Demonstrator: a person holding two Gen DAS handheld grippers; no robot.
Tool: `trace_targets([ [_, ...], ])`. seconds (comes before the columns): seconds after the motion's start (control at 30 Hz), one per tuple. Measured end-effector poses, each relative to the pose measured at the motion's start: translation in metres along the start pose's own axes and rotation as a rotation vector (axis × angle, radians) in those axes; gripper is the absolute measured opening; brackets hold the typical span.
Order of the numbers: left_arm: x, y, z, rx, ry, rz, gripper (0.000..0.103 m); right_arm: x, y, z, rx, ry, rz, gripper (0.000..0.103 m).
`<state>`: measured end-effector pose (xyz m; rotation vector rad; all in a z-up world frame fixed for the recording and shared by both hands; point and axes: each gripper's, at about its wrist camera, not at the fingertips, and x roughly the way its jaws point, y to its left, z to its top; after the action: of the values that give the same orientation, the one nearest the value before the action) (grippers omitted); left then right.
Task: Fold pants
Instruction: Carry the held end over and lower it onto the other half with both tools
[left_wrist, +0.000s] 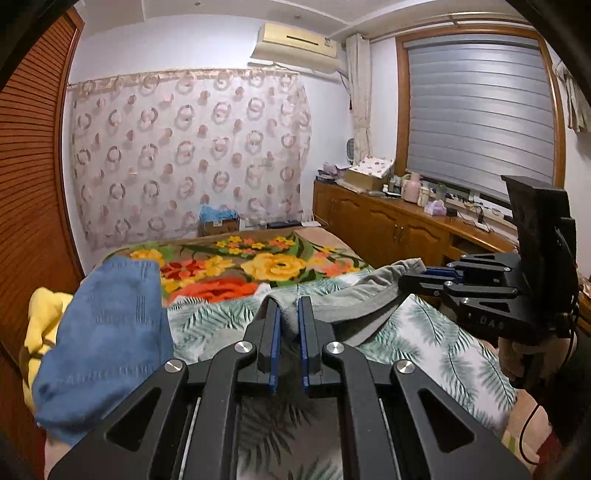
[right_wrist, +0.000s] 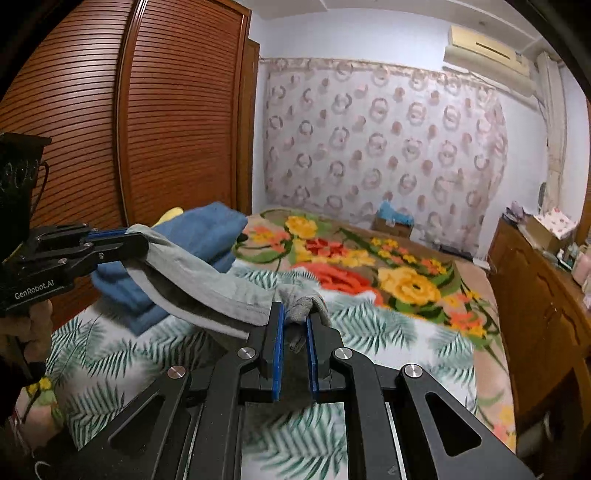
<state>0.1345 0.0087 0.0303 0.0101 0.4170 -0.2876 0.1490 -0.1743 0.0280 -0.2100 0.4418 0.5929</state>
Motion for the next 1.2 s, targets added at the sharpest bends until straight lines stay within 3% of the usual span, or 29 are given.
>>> trace_targets([
  [0.53, -0.034, -0.019, -0.083, -0.044, 0.11, -0.034, 0.01, -0.035, 0.017, -0.046, 0.087, 0.085, 0.059, 0.011],
  [1.2, -0.034, -0.028, -0.111, -0.059, 0.16, -0.051, 0.01, -0.043, 0.023, -0.068, 0.104, 0.125, 0.068, 0.011],
])
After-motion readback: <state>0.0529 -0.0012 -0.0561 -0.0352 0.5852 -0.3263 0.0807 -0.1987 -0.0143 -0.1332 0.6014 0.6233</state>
